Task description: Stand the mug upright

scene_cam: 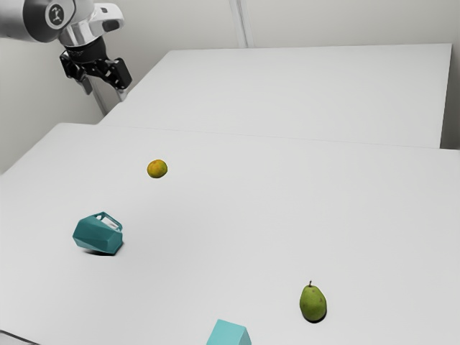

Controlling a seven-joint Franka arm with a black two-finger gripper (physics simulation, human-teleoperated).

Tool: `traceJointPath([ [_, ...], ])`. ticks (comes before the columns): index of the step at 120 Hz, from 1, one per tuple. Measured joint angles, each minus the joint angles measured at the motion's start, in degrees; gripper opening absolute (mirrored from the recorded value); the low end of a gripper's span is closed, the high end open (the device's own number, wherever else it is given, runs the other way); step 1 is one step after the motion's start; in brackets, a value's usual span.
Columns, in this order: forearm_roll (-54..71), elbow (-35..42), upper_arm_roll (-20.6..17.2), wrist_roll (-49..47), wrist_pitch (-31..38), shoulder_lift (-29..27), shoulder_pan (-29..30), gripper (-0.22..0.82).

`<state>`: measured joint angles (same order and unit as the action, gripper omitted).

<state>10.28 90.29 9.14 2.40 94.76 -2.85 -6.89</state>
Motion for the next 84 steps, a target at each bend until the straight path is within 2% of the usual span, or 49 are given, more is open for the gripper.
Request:
traceJointPath([
  [33,-0.27,1.12,0.11,0.66,0.45,0.06,1.98,0.6],
  [46,-1.75,1.77,0.23,0.95,0.44,0.37,4.51,0.6],
  [68,-11.29,7.29,0.27,1.43,-1.31,1.04,16.01,0.6],
  [84,-19.48,8.54,0.26,1.69,-4.06,5.41,26.91,0.6],
])
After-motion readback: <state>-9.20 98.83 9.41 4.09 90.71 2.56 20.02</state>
